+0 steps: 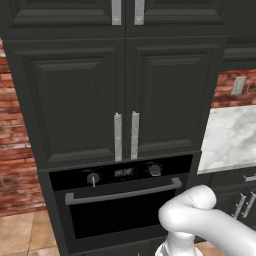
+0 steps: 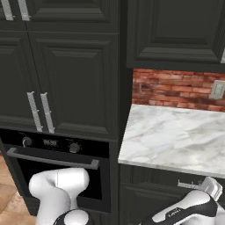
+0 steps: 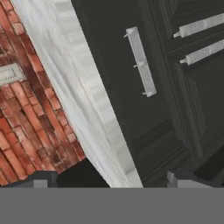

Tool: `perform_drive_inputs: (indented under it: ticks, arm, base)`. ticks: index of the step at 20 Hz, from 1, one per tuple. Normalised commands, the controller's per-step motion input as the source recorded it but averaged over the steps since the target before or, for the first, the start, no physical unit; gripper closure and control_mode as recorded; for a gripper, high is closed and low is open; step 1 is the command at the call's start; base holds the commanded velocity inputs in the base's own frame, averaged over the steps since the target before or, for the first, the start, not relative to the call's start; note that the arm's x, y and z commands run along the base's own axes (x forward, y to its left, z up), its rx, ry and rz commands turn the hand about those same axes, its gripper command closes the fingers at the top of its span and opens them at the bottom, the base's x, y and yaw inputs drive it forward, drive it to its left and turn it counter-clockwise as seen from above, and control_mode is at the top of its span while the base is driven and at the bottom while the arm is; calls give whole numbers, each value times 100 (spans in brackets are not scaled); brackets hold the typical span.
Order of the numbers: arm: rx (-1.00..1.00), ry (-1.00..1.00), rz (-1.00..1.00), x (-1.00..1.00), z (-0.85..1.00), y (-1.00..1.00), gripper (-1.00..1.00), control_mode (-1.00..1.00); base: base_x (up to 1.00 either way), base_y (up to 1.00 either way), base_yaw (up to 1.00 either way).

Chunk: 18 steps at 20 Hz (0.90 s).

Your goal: Take the pizza cutter from the drawer on the right and place it on the dining counter for cutting.

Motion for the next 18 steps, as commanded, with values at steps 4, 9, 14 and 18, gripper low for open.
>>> perform_drive_inputs:
  ticks: [4, 9, 14, 18]
  arm:
    - [3, -6, -10, 31, -55, -7, -100, -100]
    - [-1, -4, -6, 13, -61, 0, -100, -100]
    - [-7, -4, -4, 24, -49, 0, -100, -100]
    - [-11, -3, -6, 24, -34, 0, -100, -100]
  base:
    - [0, 0, 0]
    - [0, 0, 0]
    - [0, 0, 0]
    - [0, 0, 0]
